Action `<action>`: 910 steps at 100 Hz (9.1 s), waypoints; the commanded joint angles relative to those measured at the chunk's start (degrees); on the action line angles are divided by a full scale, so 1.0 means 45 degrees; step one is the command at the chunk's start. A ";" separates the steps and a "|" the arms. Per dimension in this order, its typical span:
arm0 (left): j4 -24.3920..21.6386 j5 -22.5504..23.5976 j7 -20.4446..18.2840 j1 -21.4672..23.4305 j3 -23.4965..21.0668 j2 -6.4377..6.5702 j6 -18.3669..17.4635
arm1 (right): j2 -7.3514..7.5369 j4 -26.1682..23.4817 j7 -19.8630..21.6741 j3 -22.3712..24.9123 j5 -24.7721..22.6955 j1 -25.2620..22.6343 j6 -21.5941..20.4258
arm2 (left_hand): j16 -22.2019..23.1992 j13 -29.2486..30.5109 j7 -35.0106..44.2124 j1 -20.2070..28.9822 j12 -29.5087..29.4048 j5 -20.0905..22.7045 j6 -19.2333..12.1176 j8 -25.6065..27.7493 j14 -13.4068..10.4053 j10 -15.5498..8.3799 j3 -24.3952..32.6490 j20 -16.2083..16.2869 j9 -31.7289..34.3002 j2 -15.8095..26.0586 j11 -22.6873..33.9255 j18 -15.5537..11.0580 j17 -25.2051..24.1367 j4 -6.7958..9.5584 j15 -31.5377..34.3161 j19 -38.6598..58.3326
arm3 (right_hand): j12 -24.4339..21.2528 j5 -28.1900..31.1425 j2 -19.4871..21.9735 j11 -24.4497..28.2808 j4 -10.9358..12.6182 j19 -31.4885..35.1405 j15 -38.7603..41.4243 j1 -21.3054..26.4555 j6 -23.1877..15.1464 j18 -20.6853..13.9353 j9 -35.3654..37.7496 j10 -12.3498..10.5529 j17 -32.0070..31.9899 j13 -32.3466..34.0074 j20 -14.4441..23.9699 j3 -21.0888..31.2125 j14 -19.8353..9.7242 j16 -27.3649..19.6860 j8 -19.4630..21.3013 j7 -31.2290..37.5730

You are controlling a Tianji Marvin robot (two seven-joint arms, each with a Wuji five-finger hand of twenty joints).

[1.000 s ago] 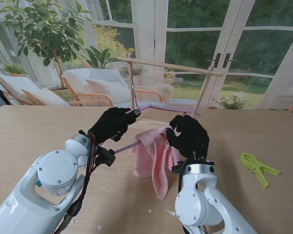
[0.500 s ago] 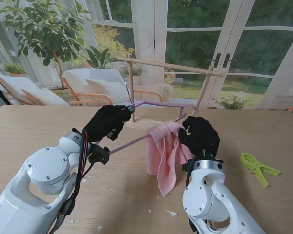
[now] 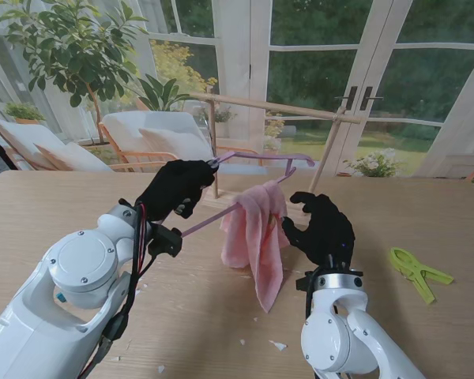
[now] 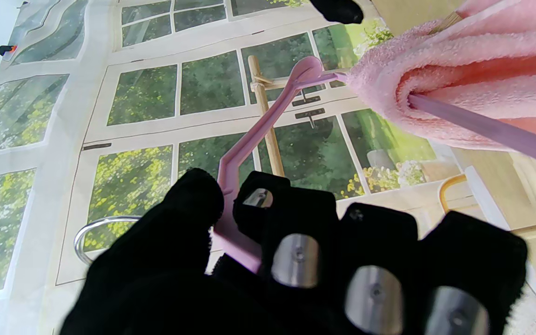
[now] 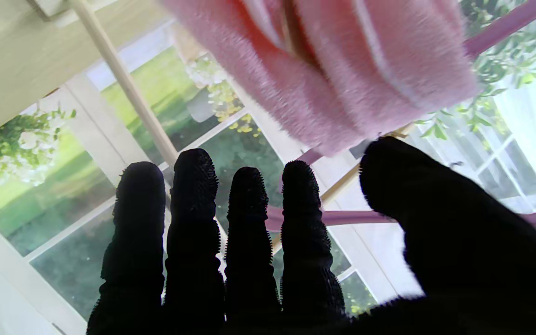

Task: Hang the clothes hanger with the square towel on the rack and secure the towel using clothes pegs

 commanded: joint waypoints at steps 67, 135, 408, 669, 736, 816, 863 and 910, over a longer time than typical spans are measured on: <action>-0.0299 0.0010 -0.0065 -0.0273 0.0386 -0.0165 0.0293 | -0.0253 0.0996 0.0072 -0.1134 0.0464 0.0514 -0.0054 | 0.0492 0.0369 0.0387 0.0042 -0.0025 0.0824 0.0600 0.0610 -0.0018 -0.0600 0.0520 0.0363 0.0513 0.0209 0.0483 0.0657 0.0142 -0.0137 0.1710 0.3768 | 0.0380 0.0228 -0.0401 0.0343 0.0295 -0.0119 0.0510 0.0713 -0.1952 -0.0395 0.0680 -0.0584 -0.0048 0.0320 0.7960 0.0852 -0.0216 0.0160 -0.1385 -0.0750; -0.0415 -0.0272 -0.0469 -0.0153 0.0355 -0.0071 0.0357 | -0.0593 0.1805 -0.0589 -0.1537 0.0957 0.1409 0.0385 | 0.0496 0.0369 0.0372 0.0057 -0.0026 0.0831 0.0623 0.0613 -0.0014 -0.0600 0.0528 0.0363 0.0513 0.0192 0.0484 0.0657 0.0142 -0.0131 0.1712 0.3768 | 0.1079 -0.0415 -0.0925 0.1303 0.0049 0.0028 0.0976 0.0036 -0.0613 -0.0588 -0.0291 -0.0707 -0.0318 -0.0338 0.8125 0.0771 -0.0437 0.0392 0.0279 0.0769; -0.0480 -0.0941 0.0165 -0.0169 0.0441 -0.0314 0.0837 | -0.1583 0.2660 -0.3487 -0.2205 0.2611 0.1916 -0.1087 | 0.0480 0.0369 0.0361 -0.0002 -0.0027 0.0836 0.0609 0.0600 -0.0017 -0.0600 0.0603 0.0337 0.0512 0.0124 0.0484 0.0632 0.0149 -0.0126 0.1708 0.3768 | 0.0447 0.1993 -0.1731 0.1164 -0.0562 0.0356 0.1464 0.2073 -0.1612 -0.0198 0.3195 -0.0517 0.0031 0.1787 0.8262 0.3541 -0.0331 0.0100 0.2418 0.6477; -0.0395 -0.0592 0.0726 -0.0896 0.0524 -0.0513 0.1384 | -0.0312 0.0017 -0.1442 -0.2237 -0.0540 0.0383 -0.1709 | 0.0458 0.0370 0.0331 0.0177 -0.0026 0.0769 0.0640 0.0621 -0.0027 -0.0593 0.0282 0.0263 0.0513 0.0203 0.0465 0.0590 0.0161 -0.0096 0.1706 0.3768 | -0.0360 -0.0069 -0.0023 -0.0613 0.0579 -0.0721 -0.0489 -0.0276 -0.0033 0.0360 0.2281 -0.0338 0.0015 0.1223 0.7936 0.0796 0.0004 -0.0254 0.0580 0.0240; -0.0363 -0.0555 0.0099 -0.0812 0.0289 -0.0307 0.1048 | -0.0143 0.1029 0.1252 -0.0980 0.0960 0.0860 0.0494 | 0.0462 0.0371 0.0339 0.0077 -0.0026 0.0846 0.0629 0.0597 -0.0059 -0.0593 0.0497 0.0278 0.0513 0.0110 0.0465 0.0564 0.0166 -0.0099 0.1714 0.3768 | -0.1969 -0.1641 0.0088 -0.1341 0.0183 -0.2785 -0.2607 -0.1276 0.1830 0.0472 -0.0773 0.0456 -0.1449 -0.1314 0.7837 -0.1064 0.0114 -0.1132 0.0145 -0.0492; -0.0359 -0.0796 0.0145 -0.0730 -0.0095 -0.0311 0.0910 | -0.0628 0.1884 0.0045 -0.1180 0.2164 0.1106 0.0411 | 0.0460 0.0370 0.0336 0.0022 -0.0025 0.0859 0.0635 0.0589 -0.0046 -0.0593 0.0594 0.0285 0.0513 0.0089 0.0465 0.0571 0.0164 -0.0113 0.1712 0.3768 | 0.0146 0.2241 -0.0251 0.1002 -0.0184 -0.0817 0.0449 0.2718 -0.0713 0.0576 0.2842 -0.0048 -0.0189 0.1494 0.8055 0.2033 0.0131 -0.0251 0.1901 0.6560; -0.0450 -0.1050 0.0245 -0.0609 -0.0511 -0.0323 0.0748 | -0.0574 0.1662 0.0297 -0.0548 0.2434 0.0492 0.0706 | 0.0476 0.0368 0.0343 0.0028 -0.0025 0.0837 0.0662 0.0604 -0.0018 -0.0593 0.0588 0.0312 0.0513 0.0127 0.0465 0.0612 0.0153 -0.0126 0.1714 0.3768 | 0.0372 0.1911 -0.0143 0.1554 0.0042 -0.0328 0.0938 0.2641 -0.0306 0.0429 0.2559 0.0204 -0.0106 0.1363 0.8088 0.2319 0.0136 -0.0114 0.2880 0.7014; -0.0604 -0.1308 0.0189 -0.0567 -0.0891 -0.0301 0.0660 | -0.0299 0.1890 0.1458 -0.0235 0.2135 0.0464 0.1538 | 0.0486 0.0368 0.0338 0.0045 -0.0025 0.0823 0.0659 0.0610 -0.0002 -0.0593 0.0533 0.0325 0.0513 0.0168 0.0465 0.0636 0.0148 -0.0131 0.1708 0.3768 | 0.0251 0.1669 0.0062 0.1456 0.0050 -0.0276 0.0774 0.2739 -0.0327 0.0314 0.2288 0.0119 -0.0208 0.1107 0.8001 0.2117 0.0069 -0.0200 0.2890 0.6838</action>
